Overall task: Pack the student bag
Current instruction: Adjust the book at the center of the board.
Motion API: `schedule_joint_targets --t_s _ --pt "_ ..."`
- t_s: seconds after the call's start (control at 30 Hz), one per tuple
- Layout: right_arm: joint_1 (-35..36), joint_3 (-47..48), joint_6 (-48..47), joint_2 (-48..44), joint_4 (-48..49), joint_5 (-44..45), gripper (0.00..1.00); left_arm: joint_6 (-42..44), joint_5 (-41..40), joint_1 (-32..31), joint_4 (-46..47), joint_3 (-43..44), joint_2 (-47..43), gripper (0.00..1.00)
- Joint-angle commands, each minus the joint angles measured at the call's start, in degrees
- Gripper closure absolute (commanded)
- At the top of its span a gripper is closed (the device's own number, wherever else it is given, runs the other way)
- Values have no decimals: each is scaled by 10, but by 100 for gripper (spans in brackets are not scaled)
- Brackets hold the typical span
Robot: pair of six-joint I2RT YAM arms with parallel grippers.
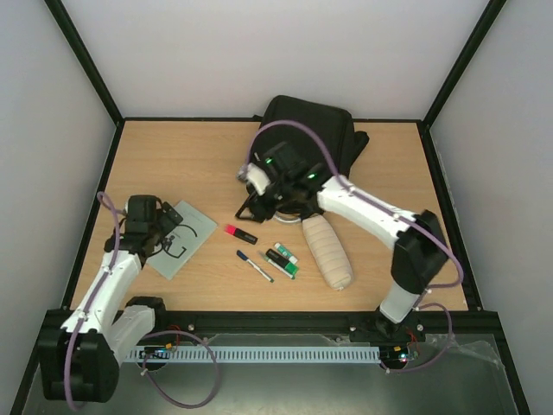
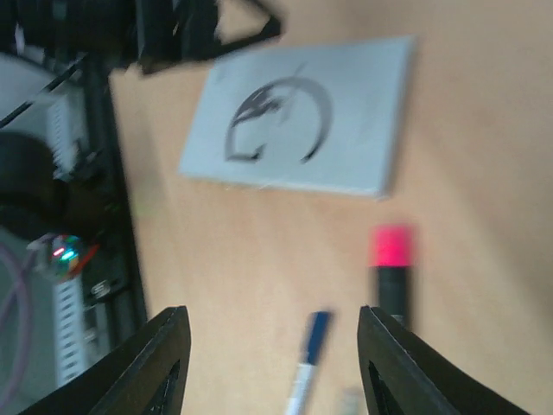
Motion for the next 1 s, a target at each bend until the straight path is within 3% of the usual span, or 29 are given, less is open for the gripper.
schedule_joint_targets --t_s 0.0,0.13,0.27,0.47,0.57,0.8,0.97 --pt "71 -9 59 75 -17 -87 47 -28 147 90 3 -11 1 1" --pt "124 -1 82 136 2 -70 45 -4 173 153 2 13 57 1" --pt "141 32 126 203 32 -54 42 -3 161 175 -8 36 118 0" --pt "143 107 163 297 17 -48 41 -20 127 218 19 12 126 1" --pt "144 120 164 323 28 -41 41 -46 161 242 45 1 146 0" --pt "143 181 170 372 29 -16 40 -42 168 246 87 10 231 0" --pt "130 212 185 393 40 20 38 -33 221 244 108 -25 232 1"
